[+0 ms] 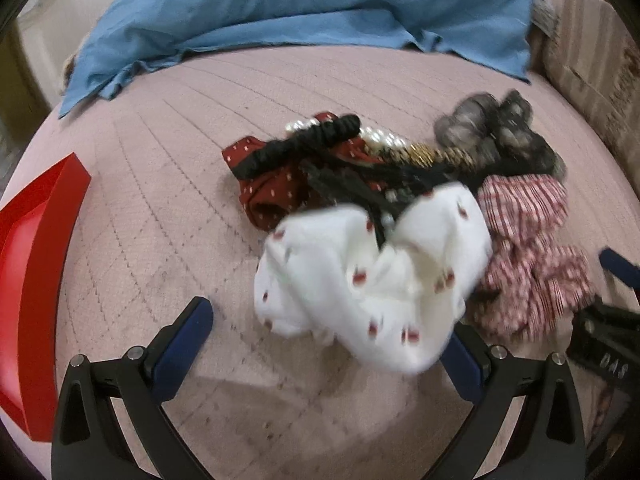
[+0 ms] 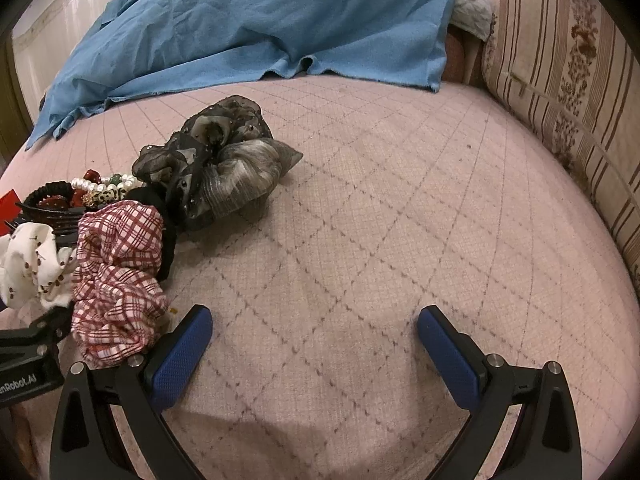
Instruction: Organize jewelry
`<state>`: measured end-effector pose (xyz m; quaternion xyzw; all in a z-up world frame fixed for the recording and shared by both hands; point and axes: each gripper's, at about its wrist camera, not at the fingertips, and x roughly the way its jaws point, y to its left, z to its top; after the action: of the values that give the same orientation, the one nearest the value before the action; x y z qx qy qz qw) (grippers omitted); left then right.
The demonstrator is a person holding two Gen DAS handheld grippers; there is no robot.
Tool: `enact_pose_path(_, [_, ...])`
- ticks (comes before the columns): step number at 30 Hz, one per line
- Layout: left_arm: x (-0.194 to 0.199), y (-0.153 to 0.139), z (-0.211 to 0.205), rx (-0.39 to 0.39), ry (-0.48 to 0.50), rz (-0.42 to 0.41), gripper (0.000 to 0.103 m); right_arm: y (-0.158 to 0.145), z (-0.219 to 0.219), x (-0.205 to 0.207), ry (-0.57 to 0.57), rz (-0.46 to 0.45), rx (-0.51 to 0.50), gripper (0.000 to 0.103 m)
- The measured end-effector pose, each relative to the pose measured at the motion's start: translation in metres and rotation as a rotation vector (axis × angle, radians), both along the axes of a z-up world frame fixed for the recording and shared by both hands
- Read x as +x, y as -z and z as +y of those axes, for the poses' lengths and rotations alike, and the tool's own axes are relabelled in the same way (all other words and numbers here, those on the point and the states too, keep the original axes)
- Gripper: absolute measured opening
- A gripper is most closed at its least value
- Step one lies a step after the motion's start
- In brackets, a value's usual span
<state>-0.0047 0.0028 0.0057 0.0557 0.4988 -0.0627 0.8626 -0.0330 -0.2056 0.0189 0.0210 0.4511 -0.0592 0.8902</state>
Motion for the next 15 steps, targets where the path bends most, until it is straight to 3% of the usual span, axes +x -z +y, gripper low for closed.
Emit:
enact_pose_path(4, [-0.033,-0.007,0.015,-0.019,0.014,-0.007,0.103,-0.001,0.001,-0.006,0.003,0.037,0.033,0.103])
enact_pose_path(15, [-0.101,-0.050,0.075,-0.108,-0.123,-0.068,0.103,-0.011,0.020,-0.051,0.021,0.038,-0.020,0.102])
